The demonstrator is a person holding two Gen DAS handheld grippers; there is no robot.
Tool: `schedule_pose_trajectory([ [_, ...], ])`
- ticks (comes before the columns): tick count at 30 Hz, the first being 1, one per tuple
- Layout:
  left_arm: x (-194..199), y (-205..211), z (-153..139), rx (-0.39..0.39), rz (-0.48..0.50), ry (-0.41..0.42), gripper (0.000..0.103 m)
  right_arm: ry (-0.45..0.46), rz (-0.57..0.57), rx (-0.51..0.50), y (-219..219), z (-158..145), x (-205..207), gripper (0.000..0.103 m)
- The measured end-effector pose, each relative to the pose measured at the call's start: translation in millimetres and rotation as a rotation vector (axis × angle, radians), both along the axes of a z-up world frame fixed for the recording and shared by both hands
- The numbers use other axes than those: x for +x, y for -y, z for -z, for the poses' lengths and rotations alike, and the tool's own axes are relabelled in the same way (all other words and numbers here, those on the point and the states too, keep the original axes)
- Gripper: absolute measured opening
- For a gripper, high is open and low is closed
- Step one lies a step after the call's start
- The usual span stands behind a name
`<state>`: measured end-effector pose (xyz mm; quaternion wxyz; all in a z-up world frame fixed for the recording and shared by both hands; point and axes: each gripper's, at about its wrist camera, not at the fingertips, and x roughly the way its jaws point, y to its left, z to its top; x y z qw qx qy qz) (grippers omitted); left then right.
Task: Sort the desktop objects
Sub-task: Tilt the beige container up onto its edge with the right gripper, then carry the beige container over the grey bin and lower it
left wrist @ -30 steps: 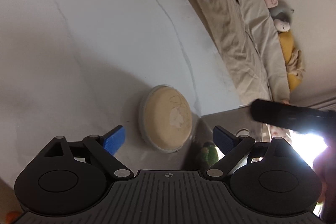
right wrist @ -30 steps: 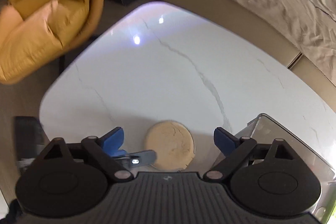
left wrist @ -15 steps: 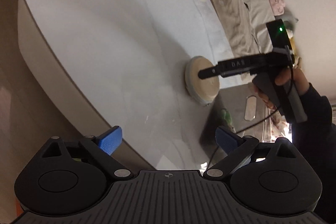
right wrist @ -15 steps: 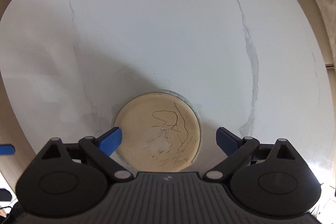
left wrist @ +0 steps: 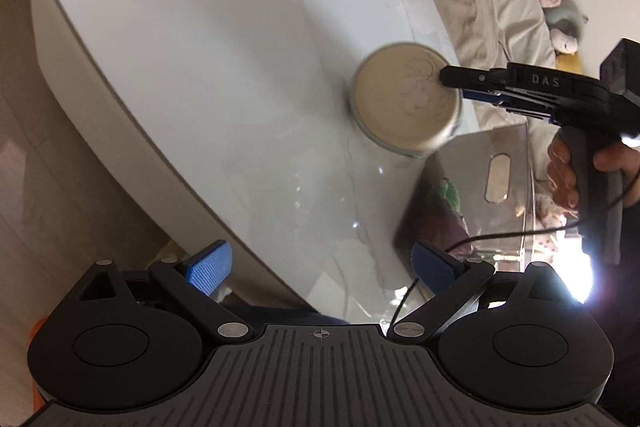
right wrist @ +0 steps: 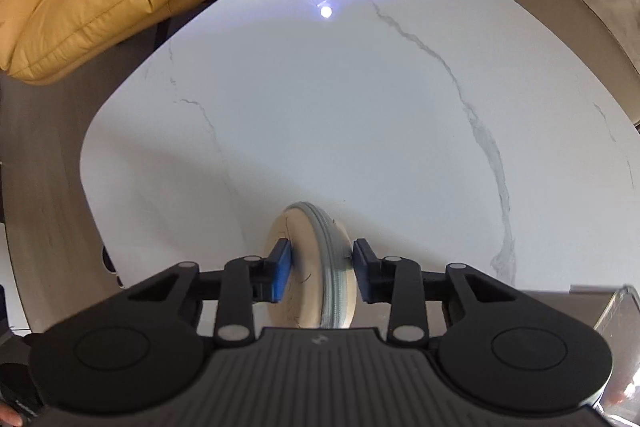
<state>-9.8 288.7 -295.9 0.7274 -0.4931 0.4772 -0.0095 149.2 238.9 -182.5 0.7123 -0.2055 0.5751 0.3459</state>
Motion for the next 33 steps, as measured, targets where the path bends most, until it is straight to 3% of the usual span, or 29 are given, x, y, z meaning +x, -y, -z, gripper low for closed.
schedule_pose_trajectory([
  [2, 6.0, 4.8, -0.7, 0.016, 0.006, 0.01, 0.1, 0.025, -0.023, -0.005, 9.5, -4.1, -18.0, 0.033],
  [5, 22.4, 6.7, -0.5, 0.07, 0.004, 0.021, 0.1, -0.012, -0.014, 0.014, 22.4, -5.7, -35.8, 0.033],
  [7, 30.5, 3.3, -3.7, 0.137, -0.029, 0.016, 0.1, -0.021, -0.025, 0.016, 24.9, -8.8, -50.0, 0.033],
  [11, 27.6, -1.4, -19.8, 0.22, -0.033, 0.122, 0.101, 0.064, -0.128, -0.027, 31.5, -20.0, -88.1, 0.033],
  [18, 19.2, -9.7, -10.8, 0.114, -0.031, 0.158, 0.101, 0.227, -0.321, -0.035, 36.6, -26.7, -149.5, 0.034],
  [26, 21.4, -16.0, 1.3, 0.138, -0.045, 0.128, 0.101, 0.239, -0.402, -0.049, 13.9, -13.8, -146.8, 0.043],
  [33, 9.6, -42.4, 0.4, 0.169, -0.109, 0.119, 0.102, 0.11, -0.291, -0.003, -33.2, 11.0, -111.7, 0.055],
])
